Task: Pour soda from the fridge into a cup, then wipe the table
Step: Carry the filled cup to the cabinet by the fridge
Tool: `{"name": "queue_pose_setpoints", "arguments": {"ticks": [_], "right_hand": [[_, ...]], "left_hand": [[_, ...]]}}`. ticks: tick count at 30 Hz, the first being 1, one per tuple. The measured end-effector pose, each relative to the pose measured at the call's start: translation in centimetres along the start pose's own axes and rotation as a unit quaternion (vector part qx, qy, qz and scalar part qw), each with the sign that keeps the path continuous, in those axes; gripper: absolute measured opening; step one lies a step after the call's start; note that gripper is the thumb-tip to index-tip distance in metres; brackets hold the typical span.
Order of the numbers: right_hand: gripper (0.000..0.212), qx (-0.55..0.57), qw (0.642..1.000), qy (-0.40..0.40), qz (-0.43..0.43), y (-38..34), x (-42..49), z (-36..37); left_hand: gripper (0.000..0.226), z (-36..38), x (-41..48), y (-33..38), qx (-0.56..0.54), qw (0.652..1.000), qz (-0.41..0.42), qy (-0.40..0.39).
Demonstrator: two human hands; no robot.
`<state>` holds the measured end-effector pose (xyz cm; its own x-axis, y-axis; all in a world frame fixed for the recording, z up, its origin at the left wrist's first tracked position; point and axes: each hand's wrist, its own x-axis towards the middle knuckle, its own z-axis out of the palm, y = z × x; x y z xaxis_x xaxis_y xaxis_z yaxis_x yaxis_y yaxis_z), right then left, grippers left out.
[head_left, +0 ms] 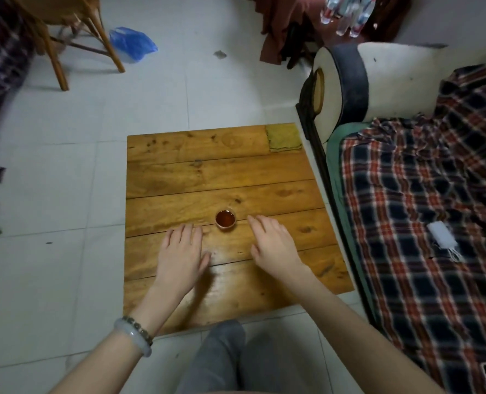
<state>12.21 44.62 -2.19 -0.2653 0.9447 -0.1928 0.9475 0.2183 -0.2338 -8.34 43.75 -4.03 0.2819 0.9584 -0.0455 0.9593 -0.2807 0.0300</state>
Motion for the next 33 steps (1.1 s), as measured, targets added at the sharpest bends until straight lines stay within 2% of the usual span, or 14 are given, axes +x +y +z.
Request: {"name": "queue_pose_setpoints", "arguments": {"ticks": [7, 11, 19, 23, 26, 29, 33], "right_hand": [[0.055, 0.009, 0.998, -0.056, 0.01, 4.2, 6.5, 3.1], [0.054, 0.001, 0.999, -0.044, -0.019, 6.4, 9.7, 7.4], [0.059, 0.041, 0.995, -0.065, -0.061, 9.2, 14.8, 16.7], [0.062, 0.139, 0.988, -0.071, -0.022, 9.5, 16.4, 19.4], [0.05, 0.228, 0.971, -0.07, -0.002, 9.3, 16.9, 20.3], [0.038, 0.253, 0.966, -0.057, -0.02, 9.2, 17.1, 20.8], [0.039, 0.26, 0.964, -0.047, -0.035, 9.0, 17.1, 20.5]], "left_hand": [[0.056, 5.2, 3.9, -0.9, -0.018, 0.998, -0.044, -0.034], [0.065, 9.2, 5.3, -0.4, -0.038, 0.994, -0.075, -0.063], [0.077, 19.4, 8.9, -0.1, -0.085, 0.988, -0.109, -0.066], [0.081, 21.6, 10.5, 0.3, -0.191, 0.968, -0.15, -0.063], [0.079, 22.1, 11.2, 0.7, -0.253, 0.953, -0.164, -0.041], [0.072, 22.3, 11.6, 1.1, -0.285, 0.943, -0.172, -0.017], [0.062, 21.9, 12.0, 1.5, -0.31, 0.931, -0.193, 0.004]]}}
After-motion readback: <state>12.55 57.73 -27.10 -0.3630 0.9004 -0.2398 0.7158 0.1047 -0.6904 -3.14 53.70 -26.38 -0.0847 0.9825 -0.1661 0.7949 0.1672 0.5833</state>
